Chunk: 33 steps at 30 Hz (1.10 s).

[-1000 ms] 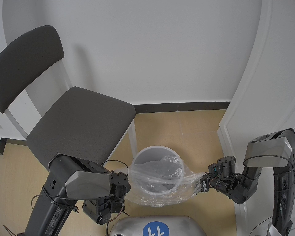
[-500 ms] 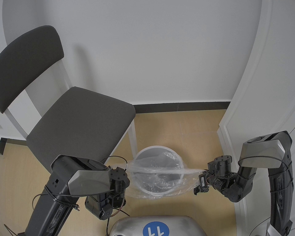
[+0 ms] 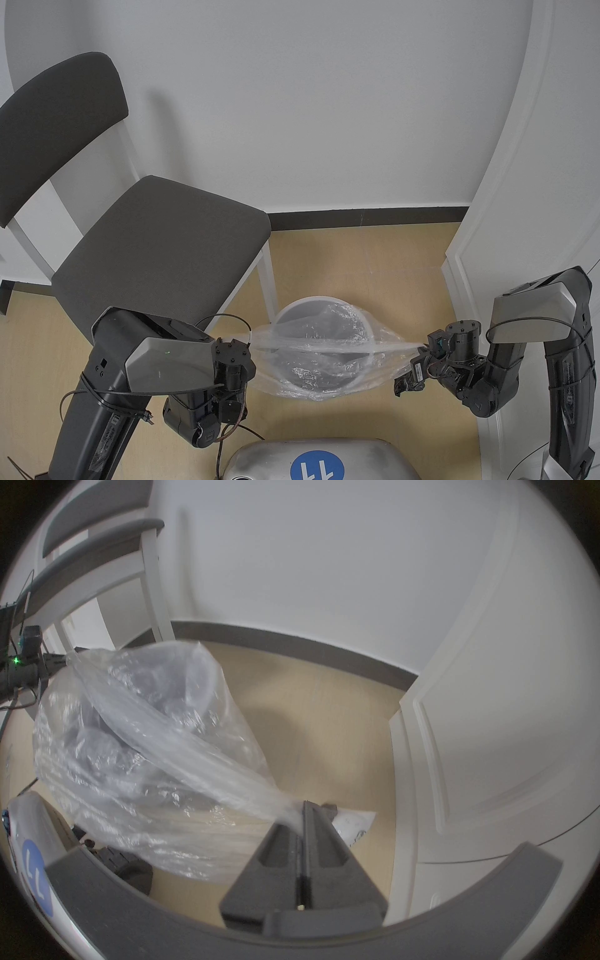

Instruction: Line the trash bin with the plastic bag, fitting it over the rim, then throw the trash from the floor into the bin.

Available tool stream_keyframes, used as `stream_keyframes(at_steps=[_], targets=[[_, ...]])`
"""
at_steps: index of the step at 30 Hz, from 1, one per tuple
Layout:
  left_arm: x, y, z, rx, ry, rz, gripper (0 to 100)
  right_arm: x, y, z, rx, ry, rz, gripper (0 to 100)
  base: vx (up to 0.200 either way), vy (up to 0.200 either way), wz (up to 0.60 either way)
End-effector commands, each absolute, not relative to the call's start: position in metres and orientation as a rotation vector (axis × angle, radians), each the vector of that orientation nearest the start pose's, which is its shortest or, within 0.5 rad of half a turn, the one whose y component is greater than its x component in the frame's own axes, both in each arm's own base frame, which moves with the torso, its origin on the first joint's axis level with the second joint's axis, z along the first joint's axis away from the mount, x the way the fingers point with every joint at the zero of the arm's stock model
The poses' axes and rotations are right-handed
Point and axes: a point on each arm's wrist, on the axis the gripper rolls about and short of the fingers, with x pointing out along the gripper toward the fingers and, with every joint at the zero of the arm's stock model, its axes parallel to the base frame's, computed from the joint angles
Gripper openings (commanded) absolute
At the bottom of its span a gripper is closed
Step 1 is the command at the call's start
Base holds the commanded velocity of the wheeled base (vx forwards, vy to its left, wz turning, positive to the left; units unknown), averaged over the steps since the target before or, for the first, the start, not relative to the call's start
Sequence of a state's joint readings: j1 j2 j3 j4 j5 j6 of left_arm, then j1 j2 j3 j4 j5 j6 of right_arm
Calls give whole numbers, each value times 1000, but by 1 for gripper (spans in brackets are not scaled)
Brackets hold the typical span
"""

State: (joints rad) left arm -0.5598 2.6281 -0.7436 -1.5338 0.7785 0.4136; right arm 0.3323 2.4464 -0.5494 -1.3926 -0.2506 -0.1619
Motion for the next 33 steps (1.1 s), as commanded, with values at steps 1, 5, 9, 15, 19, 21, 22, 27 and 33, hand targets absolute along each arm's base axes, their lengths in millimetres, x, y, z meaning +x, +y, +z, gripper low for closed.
stream_keyframes(at_steps=[1, 5, 9, 15, 19, 21, 22, 27, 33], targets=[[317, -193, -62, 580, 282, 108, 0, 312, 109, -46, -305, 458, 139, 0, 0, 0, 0], [306, -201, -61, 565, 281, 73, 0, 303, 117, -44, -305, 431, 176, 0, 0, 0, 0], [296, -205, -65, 586, 295, 44, 0, 291, 128, -45, -312, 430, 240, 0, 0, 0, 0], [287, -200, -65, 619, 322, 31, 0, 286, 130, -47, -320, 443, 254, 0, 0, 0, 0], [284, -197, -67, 631, 336, 30, 0, 285, 126, -49, -330, 458, 247, 100, 0, 0, 0], [284, -197, -67, 632, 336, 29, 0, 280, 117, -50, -374, 483, 254, 100, 0, 0, 0], [285, -197, -66, 631, 335, 31, 0, 280, 115, -49, -384, 483, 263, 100, 0, 0, 0], [286, -196, -63, 625, 330, 38, 0, 272, 100, -34, -389, 456, 332, 100, 0, 0, 0], [288, -196, -55, 610, 313, 45, 0, 246, 80, -7, -402, 426, 543, 100, 0, 0, 0]])
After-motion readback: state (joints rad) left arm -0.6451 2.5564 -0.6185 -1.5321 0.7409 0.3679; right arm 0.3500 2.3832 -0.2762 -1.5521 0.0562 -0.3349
